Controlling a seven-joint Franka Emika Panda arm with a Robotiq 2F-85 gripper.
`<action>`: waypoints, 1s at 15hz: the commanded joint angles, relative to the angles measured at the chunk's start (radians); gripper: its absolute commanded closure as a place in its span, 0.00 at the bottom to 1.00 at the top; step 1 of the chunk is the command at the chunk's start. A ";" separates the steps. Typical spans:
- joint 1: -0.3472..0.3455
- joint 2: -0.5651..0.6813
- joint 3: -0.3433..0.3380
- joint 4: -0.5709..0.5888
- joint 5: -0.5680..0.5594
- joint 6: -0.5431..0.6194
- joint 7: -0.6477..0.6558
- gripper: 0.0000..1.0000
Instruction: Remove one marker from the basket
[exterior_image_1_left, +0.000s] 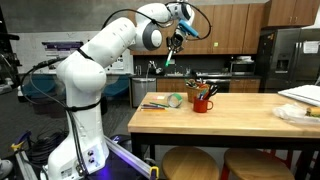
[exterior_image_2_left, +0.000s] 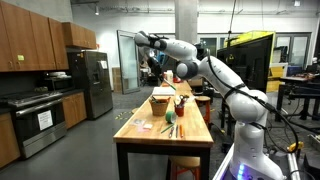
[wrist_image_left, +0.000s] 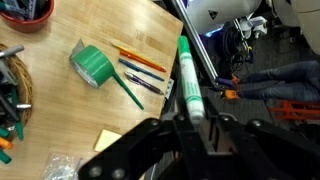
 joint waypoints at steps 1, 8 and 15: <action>-0.029 0.014 0.024 0.020 0.063 0.032 0.005 0.95; -0.054 0.050 0.053 0.021 0.177 0.129 0.053 0.95; -0.042 0.080 0.061 0.019 0.189 0.250 0.048 0.95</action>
